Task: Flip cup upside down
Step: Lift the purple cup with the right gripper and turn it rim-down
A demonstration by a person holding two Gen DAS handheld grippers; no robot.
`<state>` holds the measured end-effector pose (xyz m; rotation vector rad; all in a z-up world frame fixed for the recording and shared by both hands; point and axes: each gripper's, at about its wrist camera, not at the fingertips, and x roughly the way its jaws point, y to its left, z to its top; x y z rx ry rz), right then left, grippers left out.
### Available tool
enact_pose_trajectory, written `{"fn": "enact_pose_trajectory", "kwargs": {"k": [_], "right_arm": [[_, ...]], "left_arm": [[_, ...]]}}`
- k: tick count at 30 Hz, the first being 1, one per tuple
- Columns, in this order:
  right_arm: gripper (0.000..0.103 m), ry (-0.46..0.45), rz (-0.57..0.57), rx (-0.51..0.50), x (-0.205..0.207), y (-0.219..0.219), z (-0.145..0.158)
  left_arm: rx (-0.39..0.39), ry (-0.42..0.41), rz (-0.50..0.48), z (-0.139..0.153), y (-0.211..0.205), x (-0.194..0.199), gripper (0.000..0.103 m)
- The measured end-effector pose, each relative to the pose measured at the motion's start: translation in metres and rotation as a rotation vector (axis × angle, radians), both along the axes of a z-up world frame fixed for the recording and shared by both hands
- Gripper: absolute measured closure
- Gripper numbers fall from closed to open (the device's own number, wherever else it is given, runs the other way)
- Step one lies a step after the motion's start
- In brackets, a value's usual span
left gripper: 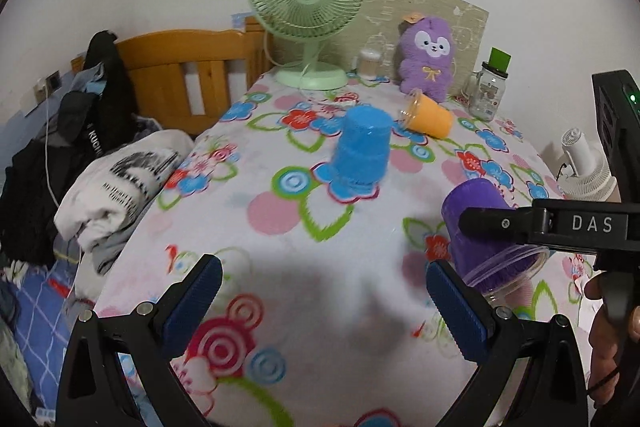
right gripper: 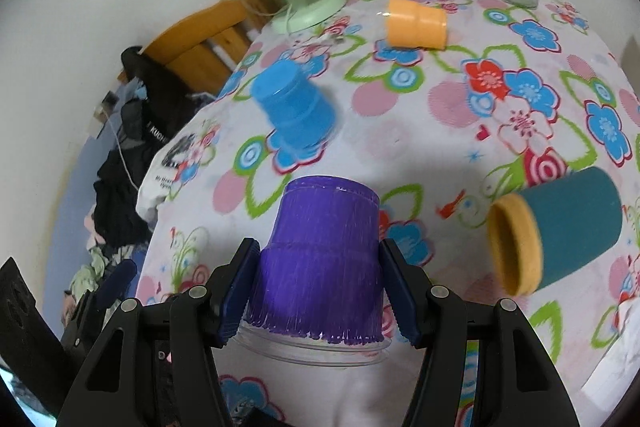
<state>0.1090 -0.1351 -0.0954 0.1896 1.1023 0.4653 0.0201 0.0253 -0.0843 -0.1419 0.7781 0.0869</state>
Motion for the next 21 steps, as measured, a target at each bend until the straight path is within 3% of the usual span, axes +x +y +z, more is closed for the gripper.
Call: {"fn": "enact_pose_trajectory", "kwargs": {"k": [13, 21], "right_arm": [[0.039, -0.033, 0.015, -0.001, -0.005, 0.029, 0.013], [0.039, -0.011, 0.005, 0.0, -0.004, 0.033, 0.002]], "left_arm": [[-0.025, -0.005, 0.007, -0.004, 0.009, -0.03, 0.0], [-0.033, 0.007, 0.004, -0.008, 0.008, -0.031, 0.0]]}}
